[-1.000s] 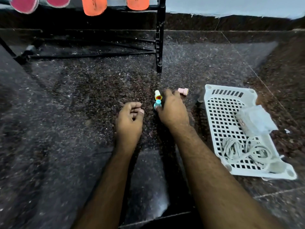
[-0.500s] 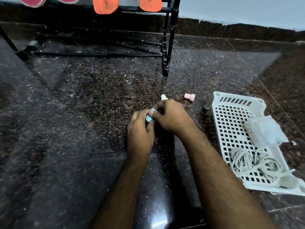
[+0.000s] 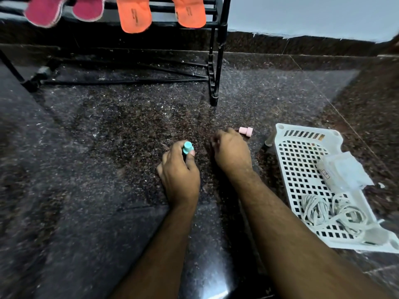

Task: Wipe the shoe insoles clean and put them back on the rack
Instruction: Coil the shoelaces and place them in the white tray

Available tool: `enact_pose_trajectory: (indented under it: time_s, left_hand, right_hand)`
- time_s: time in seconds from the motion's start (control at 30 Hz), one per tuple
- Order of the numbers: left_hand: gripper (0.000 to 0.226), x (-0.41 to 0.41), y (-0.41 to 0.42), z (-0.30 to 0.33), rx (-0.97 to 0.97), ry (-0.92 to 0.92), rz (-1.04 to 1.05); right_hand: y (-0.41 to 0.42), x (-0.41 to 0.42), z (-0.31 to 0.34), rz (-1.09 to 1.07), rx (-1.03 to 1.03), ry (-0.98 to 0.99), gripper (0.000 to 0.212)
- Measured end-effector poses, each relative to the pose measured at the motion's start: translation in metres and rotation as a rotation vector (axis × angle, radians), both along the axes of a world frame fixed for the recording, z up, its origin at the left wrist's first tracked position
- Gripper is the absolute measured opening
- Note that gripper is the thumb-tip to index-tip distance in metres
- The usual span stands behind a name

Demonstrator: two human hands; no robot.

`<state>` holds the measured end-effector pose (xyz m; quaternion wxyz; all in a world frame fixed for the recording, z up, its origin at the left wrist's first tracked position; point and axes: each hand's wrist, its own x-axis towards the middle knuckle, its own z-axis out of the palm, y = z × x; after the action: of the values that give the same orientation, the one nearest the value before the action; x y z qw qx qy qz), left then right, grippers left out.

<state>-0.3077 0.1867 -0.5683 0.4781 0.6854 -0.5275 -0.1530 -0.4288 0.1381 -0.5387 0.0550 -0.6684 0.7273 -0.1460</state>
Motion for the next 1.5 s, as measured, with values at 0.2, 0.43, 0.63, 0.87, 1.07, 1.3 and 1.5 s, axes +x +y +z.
enact_pose_trajectory:
  time_s: [0.2, 0.43, 0.63, 0.87, 1.07, 1.3, 1.5]
  left_hand:
    - [0.024, -0.007, -0.012, -0.002, 0.041, -0.131, -0.083]
    - [0.026, -0.013, -0.018, -0.001, -0.007, -0.223, -0.126]
    - [0.024, -0.015, -0.027, -0.003, 0.037, -0.260, -0.170]
    - [0.023, -0.012, -0.015, 0.000, 0.038, -0.187, -0.299]
    - [0.023, -0.011, 0.037, 0.009, 0.038, 0.042, -0.281]
    - [0.024, -0.058, 0.074, 0.065, -0.047, -0.013, -0.304]
    - [0.023, -0.095, 0.094, 0.093, 0.056, -0.012, -0.323]
  right_hand:
    - [-0.001, -0.018, 0.012, -0.199, -0.128, -0.054, 0.041]
    - [-0.013, -0.043, 0.012, -0.267, -0.017, 0.023, 0.056]
    - [-0.011, -0.038, 0.001, -0.326, 0.065, -0.023, 0.026]
    - [0.010, -0.018, 0.029, -0.323, 0.009, -0.318, 0.019]
    - [0.051, -0.003, 0.066, -0.280, -0.033, -0.427, 0.019]
    - [0.105, -0.049, 0.110, -0.349, -0.082, -0.466, 0.019]
    - [0.136, -0.111, 0.124, -0.529, -0.083, -0.460, 0.015]
